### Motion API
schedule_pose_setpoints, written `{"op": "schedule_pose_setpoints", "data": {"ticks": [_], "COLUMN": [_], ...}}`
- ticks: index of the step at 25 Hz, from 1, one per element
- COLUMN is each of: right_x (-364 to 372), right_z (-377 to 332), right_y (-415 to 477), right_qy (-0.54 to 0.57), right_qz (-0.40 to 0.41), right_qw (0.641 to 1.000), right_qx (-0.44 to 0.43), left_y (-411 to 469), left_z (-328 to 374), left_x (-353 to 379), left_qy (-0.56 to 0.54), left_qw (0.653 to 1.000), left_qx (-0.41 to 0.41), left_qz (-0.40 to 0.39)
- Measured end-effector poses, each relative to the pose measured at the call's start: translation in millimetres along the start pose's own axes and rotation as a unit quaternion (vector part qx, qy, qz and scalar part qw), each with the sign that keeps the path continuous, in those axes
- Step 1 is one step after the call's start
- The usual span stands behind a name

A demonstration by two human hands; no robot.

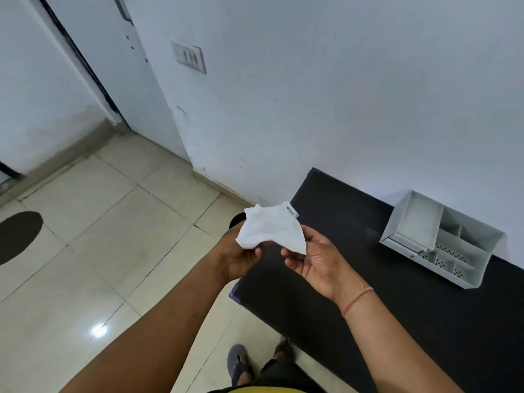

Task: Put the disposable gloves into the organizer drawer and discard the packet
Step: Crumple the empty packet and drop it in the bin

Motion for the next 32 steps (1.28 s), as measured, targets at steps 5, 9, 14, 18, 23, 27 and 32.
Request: {"op": "schedule_pose_setpoints", "data": {"ticks": [5,9,14,18,23,27,32], "right_x": [8.9,-11.5,-9.4,33.6,101.9,103.8,58.0], "right_z": [-39.5,-45.7,-63.7,-70.0,-86.2,-99.4,-92.3], "right_y": [27.5,53.9,88.5,139.8,192.9,200.9,215.0], "right_qy": [-0.048,-0.034,-0.003,0.046,0.124,-0.014,-0.086], "right_qz": [0.052,0.197,0.296,0.314,0.209,0.339,0.452], "right_qw": [0.997,0.979,0.954,0.947,0.960,0.929,0.881], "right_qx": [-0.029,-0.037,-0.046,-0.054,-0.138,-0.146,-0.104], "left_y": [8.1,29.9,68.1,111.9,171.5,204.2,229.8], "left_z": [33.5,47.1,93.7,164.3,237.5,244.4,213.7], "left_x": [34.0,49.9,56.3,40.1,3.4,3.9,11.2], "left_qy": [0.278,0.305,0.511,0.569,0.532,0.483,0.438], "left_qw": [0.949,0.942,0.838,0.784,0.829,0.872,0.897], "left_qx": [0.114,0.129,0.191,0.246,0.173,0.081,-0.021], "left_qz": [0.091,0.049,-0.003,-0.004,0.022,-0.009,-0.051]}}
Point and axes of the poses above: each hand's wrist, its own y-axis towards the middle knuckle, its own x-axis out of the palm, z = x × y, the point moved 8 cm from there along y, towards the middle knuckle, and after that the axes turned 9 degrees about -y, right-handed, at the moved point
